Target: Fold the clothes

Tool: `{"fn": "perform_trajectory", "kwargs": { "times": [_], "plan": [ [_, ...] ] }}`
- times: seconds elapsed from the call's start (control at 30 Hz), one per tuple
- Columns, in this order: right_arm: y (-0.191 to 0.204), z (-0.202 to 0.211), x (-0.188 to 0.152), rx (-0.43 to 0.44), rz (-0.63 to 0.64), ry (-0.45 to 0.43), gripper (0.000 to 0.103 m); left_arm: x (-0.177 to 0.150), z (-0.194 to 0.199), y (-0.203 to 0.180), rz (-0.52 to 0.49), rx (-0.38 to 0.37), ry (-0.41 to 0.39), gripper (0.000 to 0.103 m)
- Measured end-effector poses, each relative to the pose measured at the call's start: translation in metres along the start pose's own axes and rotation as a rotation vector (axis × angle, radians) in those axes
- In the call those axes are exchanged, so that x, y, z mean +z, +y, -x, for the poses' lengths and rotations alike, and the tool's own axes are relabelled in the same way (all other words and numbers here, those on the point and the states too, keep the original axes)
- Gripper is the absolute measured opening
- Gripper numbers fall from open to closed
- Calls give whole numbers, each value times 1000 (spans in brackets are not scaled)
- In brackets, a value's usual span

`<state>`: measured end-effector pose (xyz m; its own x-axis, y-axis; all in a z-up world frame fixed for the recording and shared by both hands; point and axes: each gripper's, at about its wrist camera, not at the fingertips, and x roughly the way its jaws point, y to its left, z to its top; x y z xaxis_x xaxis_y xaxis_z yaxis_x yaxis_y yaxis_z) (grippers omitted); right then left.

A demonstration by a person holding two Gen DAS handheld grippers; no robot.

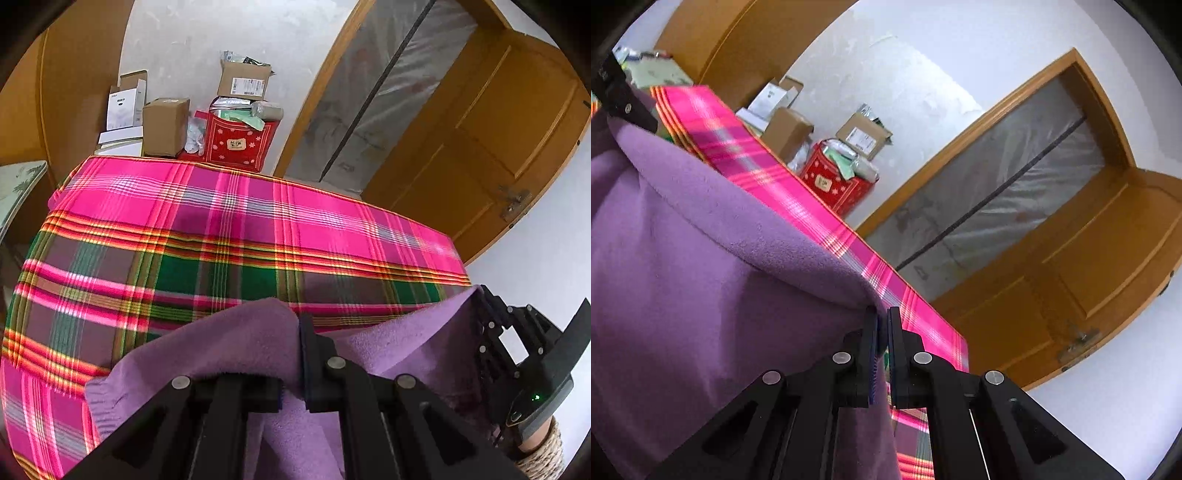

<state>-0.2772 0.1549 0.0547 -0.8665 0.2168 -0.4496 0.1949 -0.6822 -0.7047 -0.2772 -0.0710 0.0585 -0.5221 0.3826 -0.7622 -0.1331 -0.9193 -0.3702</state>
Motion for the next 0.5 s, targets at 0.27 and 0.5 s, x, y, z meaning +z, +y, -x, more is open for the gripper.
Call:
{"fn": "perform_trajectory", "kwargs": {
  "times": [0.27, 0.5],
  "plan": [
    [13, -24, -4, 70, -8, 78, 7, -5, -13, 16, 2, -60, 76, 15],
    [-5, -17, -12, 115, -115, 122, 21, -12, 32, 33, -18, -56, 30, 27]
  ]
}}
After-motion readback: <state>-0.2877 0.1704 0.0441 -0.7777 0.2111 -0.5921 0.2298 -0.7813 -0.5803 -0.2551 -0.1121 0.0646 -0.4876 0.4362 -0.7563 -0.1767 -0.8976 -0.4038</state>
